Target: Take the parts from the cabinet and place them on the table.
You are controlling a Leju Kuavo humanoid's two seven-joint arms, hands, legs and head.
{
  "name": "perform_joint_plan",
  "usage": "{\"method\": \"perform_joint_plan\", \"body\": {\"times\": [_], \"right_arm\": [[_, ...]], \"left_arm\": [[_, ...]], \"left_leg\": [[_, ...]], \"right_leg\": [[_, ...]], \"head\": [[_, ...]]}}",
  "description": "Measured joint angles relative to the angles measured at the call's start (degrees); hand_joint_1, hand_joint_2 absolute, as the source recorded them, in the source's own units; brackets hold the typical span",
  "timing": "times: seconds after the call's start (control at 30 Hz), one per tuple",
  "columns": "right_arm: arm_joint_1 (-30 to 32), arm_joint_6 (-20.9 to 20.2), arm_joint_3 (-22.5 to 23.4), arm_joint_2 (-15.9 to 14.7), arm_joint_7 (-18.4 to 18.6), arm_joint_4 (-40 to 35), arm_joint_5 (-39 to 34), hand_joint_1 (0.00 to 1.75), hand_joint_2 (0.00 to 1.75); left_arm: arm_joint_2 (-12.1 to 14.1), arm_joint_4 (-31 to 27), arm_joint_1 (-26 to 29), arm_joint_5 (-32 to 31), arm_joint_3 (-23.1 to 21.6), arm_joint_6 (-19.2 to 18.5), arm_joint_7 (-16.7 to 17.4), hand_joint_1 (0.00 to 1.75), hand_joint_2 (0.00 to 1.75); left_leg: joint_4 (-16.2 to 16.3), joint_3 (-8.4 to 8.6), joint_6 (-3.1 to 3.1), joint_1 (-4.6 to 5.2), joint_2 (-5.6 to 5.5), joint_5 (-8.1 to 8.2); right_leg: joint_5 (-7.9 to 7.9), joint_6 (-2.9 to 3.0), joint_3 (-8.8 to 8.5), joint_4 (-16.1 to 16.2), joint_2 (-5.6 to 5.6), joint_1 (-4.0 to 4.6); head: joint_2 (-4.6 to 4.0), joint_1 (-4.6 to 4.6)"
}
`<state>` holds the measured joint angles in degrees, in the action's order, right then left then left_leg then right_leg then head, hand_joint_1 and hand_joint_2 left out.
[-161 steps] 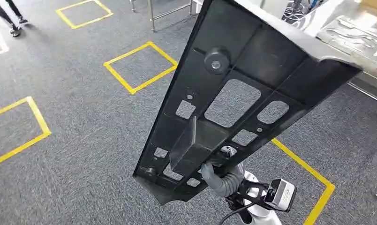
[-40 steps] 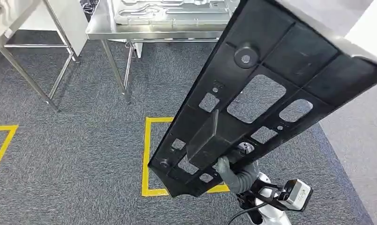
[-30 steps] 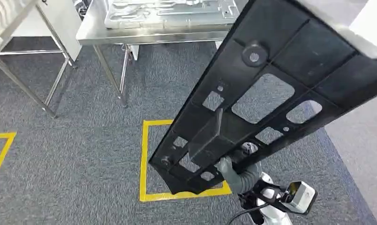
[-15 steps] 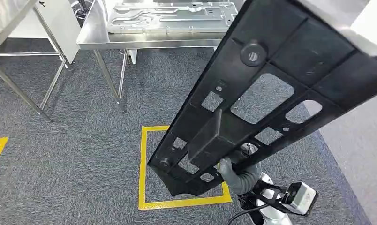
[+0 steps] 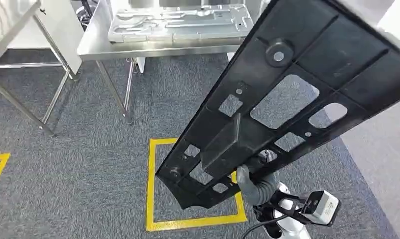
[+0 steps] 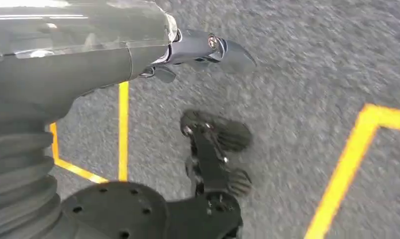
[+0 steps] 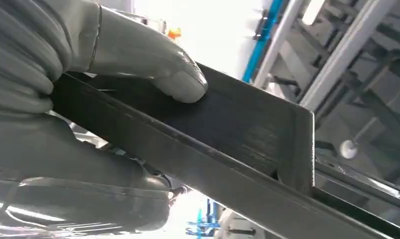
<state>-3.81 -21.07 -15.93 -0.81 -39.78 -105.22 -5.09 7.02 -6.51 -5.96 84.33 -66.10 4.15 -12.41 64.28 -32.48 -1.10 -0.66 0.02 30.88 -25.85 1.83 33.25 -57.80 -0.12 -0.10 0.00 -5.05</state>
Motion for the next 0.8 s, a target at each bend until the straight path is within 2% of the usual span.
{"method": "perform_joint_plan", "body": {"times": [0.03, 0.07, 0.1, 0.13, 0.17, 0.2, 0.23, 0.27, 0.3, 0.33, 0.37, 0.43, 0.47, 0.5, 0.57, 0.6, 0.63, 0.67, 0.7, 0.77, 0.8], "right_arm": [[-0.07, -0.13, -0.02, 0.07, 0.00, 0.02, -0.07, 1.75, 1.75], [-0.08, -0.33, -0.02, 0.07, 0.00, 0.02, -0.11, 1.75, 1.75], [-0.06, -0.48, -0.02, 0.07, 0.02, 0.09, -0.11, 1.75, 1.75], [-0.05, -0.57, -0.02, 0.07, 0.02, 0.11, -0.13, 1.75, 1.75], [-0.05, -0.57, -0.02, 0.07, 0.00, 0.11, -0.15, 1.75, 1.75], [-0.06, -0.57, -0.02, 0.07, -0.04, 0.07, -0.15, 1.75, 1.75], [-0.04, -0.50, -0.02, 0.09, -0.11, -0.06, -0.15, 1.75, 1.75], [-0.03, -0.48, -0.02, 0.09, -0.11, -0.24, -0.15, 1.75, 1.75], [-0.05, -0.48, -0.02, 0.09, -0.15, -0.28, -0.13, 1.75, 1.75], [-0.02, -0.48, -0.02, 0.11, -0.15, -0.41, -0.13, 1.75, 1.75], [0.06, -0.50, -0.02, 0.11, -0.13, -0.61, -0.11, 1.75, 1.75], [0.30, -0.85, 0.00, 0.11, -0.15, -1.05, -0.11, 1.75, 1.75], [0.36, -1.05, 0.02, 0.13, -0.13, -1.38, -0.09, 1.75, 1.75], [0.29, -1.31, 0.11, 0.20, -0.18, -1.66, -0.09, 1.75, 1.75], [0.41, -1.73, 0.20, 0.28, -0.18, -2.11, 0.00, 1.75, 1.75], [0.65, -1.71, 0.28, 0.35, -0.15, -2.14, 0.04, 1.75, 1.75], [0.91, -1.71, 0.44, 0.35, -0.15, -2.14, 0.04, 1.75, 1.75], [1.08, -1.71, 0.52, 0.35, -0.15, -2.16, 0.08, 1.75, 1.75], [1.12, -1.71, 0.57, 0.37, -0.15, -2.29, 0.06, 1.75, 1.75], [1.12, -1.71, 0.61, 0.42, -0.15, -2.62, 0.09, 1.75, 1.75], [1.10, -1.68, 0.65, 0.42, -0.15, -2.73, 0.11, 1.75, 1.75]], "left_arm": [[0.00, 0.00, 0.00, 0.02, 0.00, 0.00, 0.00, 0.00, 1.75], [0.02, 0.00, 0.06, 0.02, 0.00, 0.00, 0.00, 0.00, 1.75], [0.02, 0.00, 0.26, 0.02, 0.00, 0.00, 0.00, 0.00, 1.75], [0.02, 0.00, 0.41, 0.00, 0.00, 0.00, 0.00, 0.00, 1.75], [0.02, 0.00, 0.46, 0.00, 0.00, 0.00, 0.00, 0.00, 1.75], [0.04, 0.00, 0.45, 0.00, 0.00, 0.00, -0.02, 0.00, 1.75], [0.11, 0.00, 0.45, 0.02, 0.00, 0.00, -0.04, 0.00, 1.75], [0.24, 0.00, 0.51, 0.02, 0.00, -0.02, -0.04, 0.00, 1.75], [0.33, 0.00, 0.43, 0.02, 0.00, -0.02, -0.04, 0.00, 1.75], [0.35, 0.00, 0.37, 0.02, 0.00, -0.07, -0.04, 0.00, 1.75], [0.37, 0.00, 0.56, 0.00, 0.00, -0.04, -0.11, 0.00, 1.75], [0.39, 0.00, 0.68, 0.02, 0.00, -0.04, -0.28, 0.00, 1.75], [0.28, 0.00, 0.68, 0.02, 0.00, -0.11, -0.42, 0.00, 1.75], [0.31, 0.00, 0.61, 0.02, 0.00, -0.11, -0.48, 0.00, 1.75], [0.31, 0.00, 0.53, 0.02, 0.00, -0.13, -0.57, 0.00, 1.75], [0.31, 0.00, 0.56, 0.02, 0.00, -0.13, -0.61, 0.00, 1.75], [0.31, 0.00, 0.65, 0.02, 0.00, -0.13, -0.63, 0.00, 1.75], [0.31, 0.00, 0.72, 0.02, 0.00, -0.13, -0.66, 0.00, 1.75], [0.28, 0.00, 0.75, 0.02, 0.00, -0.13, -0.68, 0.00, 1.75], [0.26, 0.00, 0.70, 0.02, 0.00, -0.13, -0.72, 0.00, 1.75], [0.26, 0.00, 0.68, 0.02, 0.00, -0.13, -0.81, 0.00, 1.75]], "left_leg": [[4.04, -2.37, -0.38, -0.05, 0.01, 1.85], [8.28, -5.02, -0.35, -0.05, 0.02, 3.84], [11.11, -7.09, -0.18, -0.04, 0.02, 4.89], [11.27, -7.92, -0.22, -0.05, 0.02, 4.24], [9.33, -7.57, -0.26, -0.04, 0.03, 2.49], [5.13, -6.13, -0.09, -0.02, 0.02, -0.66], [-0.97, -3.77, 0.46, 0.06, 0.02, -4.54], [-5.16, -2.40, 1.00, 0.23, 0.05, -6.54], [-5.62, -2.32, 0.92, 0.67, 0.09, -3.91], [-5.51, -2.26, 1.26, 0.75, 0.04, -3.51], [-5.83, -1.83, 1.63, 0.84, 0.01, -4.94], [-6.34, -1.09, 2.29, 0.53, -0.09, -4.75], [-6.86, -0.08, 2.51, 0.17, -0.10, -4.85], [-7.05, 0.47, 2.74, 0.13, -0.10, -4.69], [-7.05, 0.77, 3.04, 0.12, -0.10, -4.33], [-7.05, 0.87, 3.03, 0.13, -0.11, -4.06], [-7.04, 1.12, 2.96, 0.11, -0.14, -3.76], [-7.04, 1.48, 2.84, 0.06, -0.17, -3.43], [-7.04, 2.03, 2.70, 0.02, -0.20, -3.01], [-7.04, 3.46, 2.23, -0.10, -0.21, -2.06], [-7.07, 3.56, 1.88, -0.08, -0.21, -1.59]], "right_leg": [[-0.17, 0.12, -0.16, 0.00, 0.01, 0.07], [-0.46, 0.21, -0.25, -0.02, 0.03, 0.12], [-0.74, 0.21, -0.44, -0.04, 0.14, 0.20], [-1.03, 0.22, -0.74, -0.05, 0.25, 0.25], [-1.28, 0.15, -1.11, -0.05, 0.35, 0.31], [-1.65, 0.05, -1.68, -0.05, 0.42, 0.37], [-2.13, -0.09, -2.44, -0.05, 0.41, 0.45], [-2.53, -0.21, -2.72, -0.02, 0.35, 0.40], [-2.71, -0.50, -2.85, -0.17, 0.39, 0.63], [-2.90, -0.86, -2.73, 0.01, 0.44, 0.51], [-3.10, -1.19, -2.92, 0.08, 0.45, 0.45], [-2.79, -1.95, -3.60, -0.73, 0.46, 0.58], [-3.33, -2.23, -3.48, -1.42, 0.41, 0.46], [-4.15, -2.59, -2.66, -3.36, 0.41, 0.41], [-7.56, -3.33, 2.28, -11.14, 0.41, 0.01], [-9.21, -3.39, 5.04, -15.10, 0.41, -0.18], [-9.74, -3.48, 7.36, -17.79, 0.40, -0.36], [-8.51, -3.65, 8.07, -17.51, 0.38, -0.54], [-5.83, -3.84, 7.48, -14.65, 0.34, -0.72], [1.05, -3.83, 3.75, -4.75, 0.10, -0.84], [2.28, -3.44, 2.74, -1.53, -0.08, -0.76]], "head": [[0.00, 0.00], [0.00, 0.00], [0.00, 0.00], [0.00, 0.00], [0.00, 0.00], [0.00, 0.00], [0.00, 0.02], [0.00, 0.02], [0.00, 0.02], [0.00, 0.02], [0.00, 0.00], [0.00, 0.02], [0.00, 0.02], [0.00, 0.02], [0.00, 0.02], [0.00, 0.02], [0.00, 0.02], [0.00, 0.02], [0.00, 0.02], [0.00, 0.02], [0.00, 0.02]]}}
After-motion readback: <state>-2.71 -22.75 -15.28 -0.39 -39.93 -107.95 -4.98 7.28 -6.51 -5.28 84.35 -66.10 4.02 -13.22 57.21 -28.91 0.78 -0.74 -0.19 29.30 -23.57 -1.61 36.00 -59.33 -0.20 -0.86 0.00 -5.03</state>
